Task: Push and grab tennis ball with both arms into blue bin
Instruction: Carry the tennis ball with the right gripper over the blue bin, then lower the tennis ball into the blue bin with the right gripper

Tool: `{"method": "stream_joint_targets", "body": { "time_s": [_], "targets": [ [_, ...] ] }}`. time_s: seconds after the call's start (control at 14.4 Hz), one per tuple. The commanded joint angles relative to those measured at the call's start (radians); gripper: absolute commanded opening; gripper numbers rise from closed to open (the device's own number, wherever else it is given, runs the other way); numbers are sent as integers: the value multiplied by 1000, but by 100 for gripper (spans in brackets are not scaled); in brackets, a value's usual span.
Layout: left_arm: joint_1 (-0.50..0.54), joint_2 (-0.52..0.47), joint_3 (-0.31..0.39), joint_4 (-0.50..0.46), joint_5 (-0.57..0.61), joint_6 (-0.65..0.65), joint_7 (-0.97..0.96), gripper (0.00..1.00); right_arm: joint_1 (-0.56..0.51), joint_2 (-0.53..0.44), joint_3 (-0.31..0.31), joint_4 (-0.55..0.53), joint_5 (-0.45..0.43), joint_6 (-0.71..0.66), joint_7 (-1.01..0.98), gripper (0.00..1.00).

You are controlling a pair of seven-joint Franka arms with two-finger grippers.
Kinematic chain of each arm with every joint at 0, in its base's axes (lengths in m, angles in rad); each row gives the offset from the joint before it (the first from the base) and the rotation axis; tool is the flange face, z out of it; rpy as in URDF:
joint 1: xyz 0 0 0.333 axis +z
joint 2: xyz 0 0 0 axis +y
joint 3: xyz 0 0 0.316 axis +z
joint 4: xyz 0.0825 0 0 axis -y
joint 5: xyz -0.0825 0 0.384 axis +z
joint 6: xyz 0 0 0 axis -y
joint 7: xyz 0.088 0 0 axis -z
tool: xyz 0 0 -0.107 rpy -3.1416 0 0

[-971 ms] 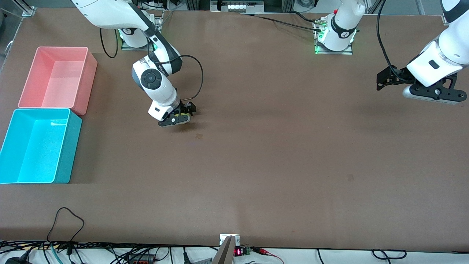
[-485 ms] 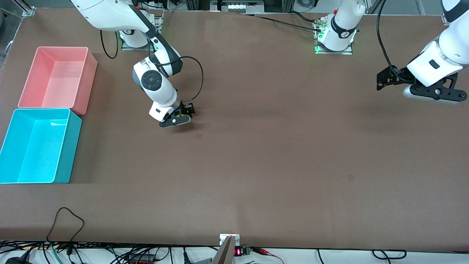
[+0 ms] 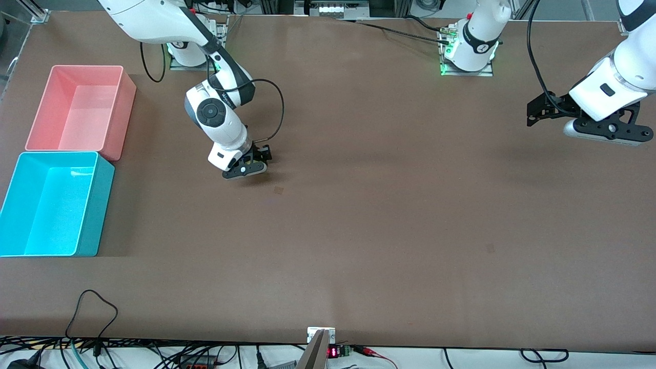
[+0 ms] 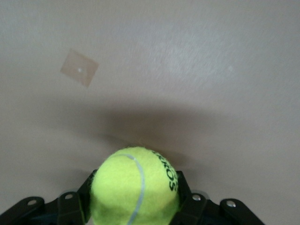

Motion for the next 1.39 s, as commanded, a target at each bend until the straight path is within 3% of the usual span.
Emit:
{"method": "stream_joint_targets", "body": {
  "time_s": [0.0,0.35,0.55,0.76,0.97,1.32],
  "targets": [
    [8,16,-4,32,23,-21,22,100,-25,-59,-10,35,-14,-70,-22,0],
    [9,16,5,32,13,-20,20,100,-135,-236,-31,100,-2,-362,-86,0],
    [9,16,2,34,13,-12,20,100,-164,-296,-149,156,16,-523,-225,0],
    [8,14,-3,46,12,-20,20,100,-216,-293,-267,242,85,-650,-417,0],
    [8,14,-6,46,10,-20,20,100,-299,-255,-347,317,107,-747,-573,0],
    [9,17,8,46,15,-29,10,100,-400,-108,-424,382,136,-738,-753,0]
  ]
}}
